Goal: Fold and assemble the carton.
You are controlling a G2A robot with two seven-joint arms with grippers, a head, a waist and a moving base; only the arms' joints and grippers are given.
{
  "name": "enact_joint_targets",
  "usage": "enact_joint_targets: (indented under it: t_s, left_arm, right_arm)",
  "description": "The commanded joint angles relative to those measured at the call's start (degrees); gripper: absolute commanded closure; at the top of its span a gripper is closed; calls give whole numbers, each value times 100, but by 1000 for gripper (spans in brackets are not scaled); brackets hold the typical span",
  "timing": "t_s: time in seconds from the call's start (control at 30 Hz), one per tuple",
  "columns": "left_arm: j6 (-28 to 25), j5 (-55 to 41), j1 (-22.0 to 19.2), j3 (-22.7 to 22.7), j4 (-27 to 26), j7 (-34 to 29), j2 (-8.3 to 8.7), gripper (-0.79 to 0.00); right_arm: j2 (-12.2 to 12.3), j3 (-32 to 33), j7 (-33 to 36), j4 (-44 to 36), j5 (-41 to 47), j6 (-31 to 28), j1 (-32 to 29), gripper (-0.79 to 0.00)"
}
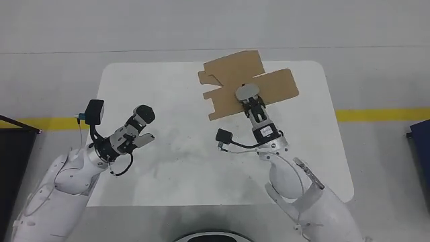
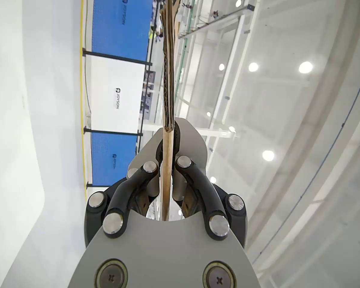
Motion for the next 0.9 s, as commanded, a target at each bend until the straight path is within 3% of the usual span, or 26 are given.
enact_joint_targets:
  t_s: [0.0,0.07,0.2,0.37,0.63,0.87]
  left_arm:
    - [0,0,0,0,0,0,0,-785]
    - [0,0,0,0,0,0,0,-785]
    - [0,0,0,0,0,0,0,-785]
    - [0,0,0,0,0,0,0,-785]
    - [0,0,0,0,0,0,0,-785]
    - [0,0,0,0,0,0,0,-785]
  right_arm:
    - [141,-63,833,119,4,-232,277,0]
    - [371,-548,1795,195,4,-674,741,0]
    - [747,-1978,3013,278,4,-1139,1659,0]
    - [977,-3246,4110,450,4,-1364,2514,0]
    - [1103,-4196,4865,549,4,-1172,3109,0]
    - [1236,-4230,4493,267,19,7,2889,0]
